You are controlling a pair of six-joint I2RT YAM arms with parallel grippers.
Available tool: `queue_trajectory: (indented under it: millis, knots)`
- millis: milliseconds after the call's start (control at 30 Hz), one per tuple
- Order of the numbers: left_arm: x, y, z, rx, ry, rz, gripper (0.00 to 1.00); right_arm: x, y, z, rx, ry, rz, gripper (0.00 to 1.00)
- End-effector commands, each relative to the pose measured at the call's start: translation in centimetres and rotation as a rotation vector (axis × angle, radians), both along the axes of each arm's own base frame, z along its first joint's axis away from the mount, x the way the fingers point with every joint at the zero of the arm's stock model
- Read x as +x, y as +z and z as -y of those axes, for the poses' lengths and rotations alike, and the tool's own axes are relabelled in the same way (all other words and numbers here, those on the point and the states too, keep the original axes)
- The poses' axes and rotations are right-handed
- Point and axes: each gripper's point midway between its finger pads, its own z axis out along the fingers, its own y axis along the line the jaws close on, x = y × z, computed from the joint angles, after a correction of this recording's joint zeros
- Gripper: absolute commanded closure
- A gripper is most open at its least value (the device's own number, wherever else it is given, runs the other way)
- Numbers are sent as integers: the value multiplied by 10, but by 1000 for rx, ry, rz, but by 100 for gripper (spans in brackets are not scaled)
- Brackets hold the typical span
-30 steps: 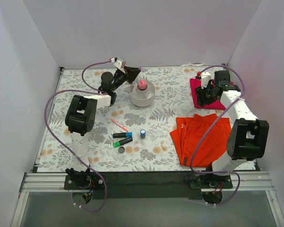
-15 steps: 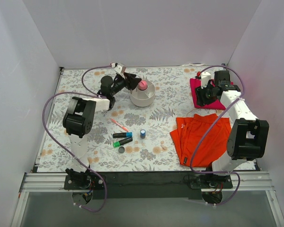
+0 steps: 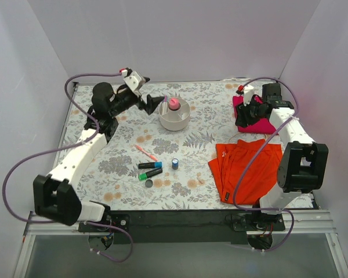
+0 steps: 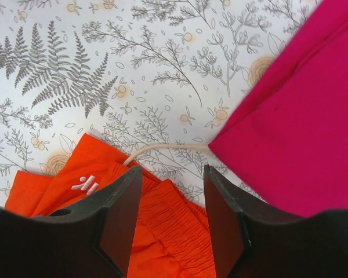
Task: Sort the stationery into containers
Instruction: Place the pen in the storage box, then pick up the pen from the center of the board.
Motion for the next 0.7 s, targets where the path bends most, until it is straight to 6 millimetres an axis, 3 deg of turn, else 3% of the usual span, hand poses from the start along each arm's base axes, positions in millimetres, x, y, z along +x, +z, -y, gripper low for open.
queue_trajectory:
  millis: [0,67,100,200,367,467,567,600,667]
  knots:
    - [-83,-107,2,302,-249,-240,5,-13,8,-31,22,192,81,44]
    - [-95,-123,-1,374,-276,-235,7,-25,5,-44,9,258,97,44]
    - [-108,-142,0,417,-304,-292,9,-31,5,-49,7,284,103,44]
    - [-118,-165,3,511,-329,-307,12,-51,6,-67,-15,375,136,44]
    - [-123,-181,23,586,-383,-326,14,-85,19,-97,-20,540,239,44]
    - [-111,-190,26,602,-325,-389,15,-107,22,-118,-26,651,299,44]
    - [-91,-214,-2,634,-132,-519,18,-125,20,-143,-1,773,325,43]
    - [-80,-218,-25,589,-52,-587,18,-131,19,-152,21,812,321,41]
    - [-71,-226,-51,530,34,-671,18,-138,14,-173,51,881,280,40]
